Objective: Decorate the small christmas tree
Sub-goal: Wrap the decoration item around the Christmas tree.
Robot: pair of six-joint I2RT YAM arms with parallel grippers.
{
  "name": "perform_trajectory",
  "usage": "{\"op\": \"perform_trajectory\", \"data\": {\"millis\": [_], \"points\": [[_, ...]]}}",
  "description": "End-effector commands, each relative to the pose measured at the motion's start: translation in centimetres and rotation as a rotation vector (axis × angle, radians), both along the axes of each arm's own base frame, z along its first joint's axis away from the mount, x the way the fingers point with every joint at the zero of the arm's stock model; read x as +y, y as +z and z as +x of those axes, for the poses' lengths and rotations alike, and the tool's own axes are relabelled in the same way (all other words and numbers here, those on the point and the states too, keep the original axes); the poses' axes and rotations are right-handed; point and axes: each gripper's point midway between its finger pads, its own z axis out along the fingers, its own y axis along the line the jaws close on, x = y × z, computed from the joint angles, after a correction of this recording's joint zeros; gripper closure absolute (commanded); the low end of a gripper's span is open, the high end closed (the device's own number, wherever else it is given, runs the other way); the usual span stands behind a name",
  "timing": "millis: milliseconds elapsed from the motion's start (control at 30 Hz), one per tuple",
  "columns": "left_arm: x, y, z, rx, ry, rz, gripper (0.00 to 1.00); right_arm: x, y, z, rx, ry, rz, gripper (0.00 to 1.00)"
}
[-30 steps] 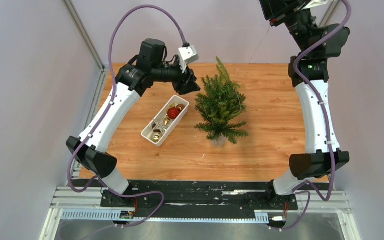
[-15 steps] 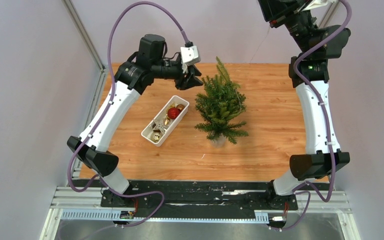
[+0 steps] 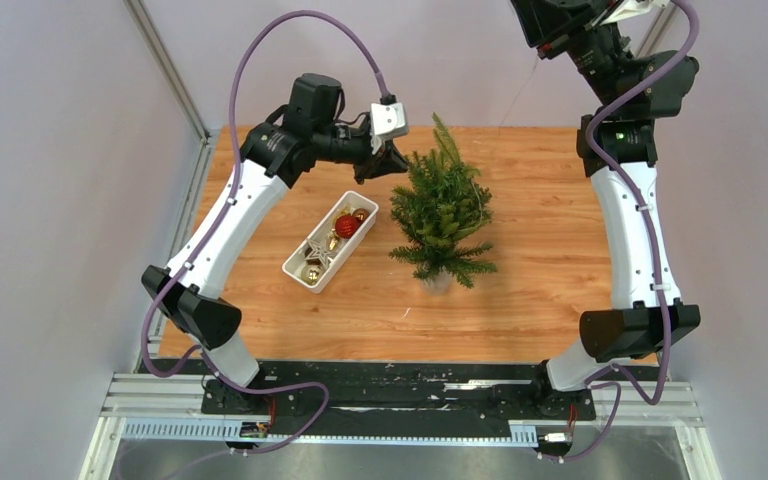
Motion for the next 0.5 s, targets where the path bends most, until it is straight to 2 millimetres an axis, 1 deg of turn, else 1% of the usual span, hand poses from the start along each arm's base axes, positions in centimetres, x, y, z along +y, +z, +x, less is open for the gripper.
{"op": "perform_trajectory", "data": {"millis": [0,33,67,100,200,367,467], "points": [[-0.3,0.4,-0.2,-0.002,-0.020,-0.013,0.89,0.0,1.4,-2.1,-0.058,0.001,-0.007,1.00],[-0.3,0.5,-0.3,0.008,-0.014,-0.018,0.93,0.0,1.6,-2.3,-0.064,0.002,-0.007,1.00],[-0.3,0.7,-0.3,0.015,-0.005,-0.024,0.99,0.0,1.7,-2.3,-0.067,0.000,-0.007,1.00],[-0.2,0.9,-0.4,0.017,0.001,-0.030,1.00,0.0,1.9,-2.5,-0.072,-0.001,-0.006,1.00],[-0.1,1.9,0.1,0.047,0.073,-0.061,1.00,-0.5,3.0,-3.0,-0.104,-0.027,0.011,1.00],[1.0,4.1,2.1,0.064,0.271,-0.118,1.00,-1.9,6.3,-5.1,-0.217,-0.096,0.075,1.00],[1.3,4.5,2.5,0.090,0.325,-0.139,1.00,-2.3,7.5,-6.3,-0.270,-0.102,0.103,1.00]]}}
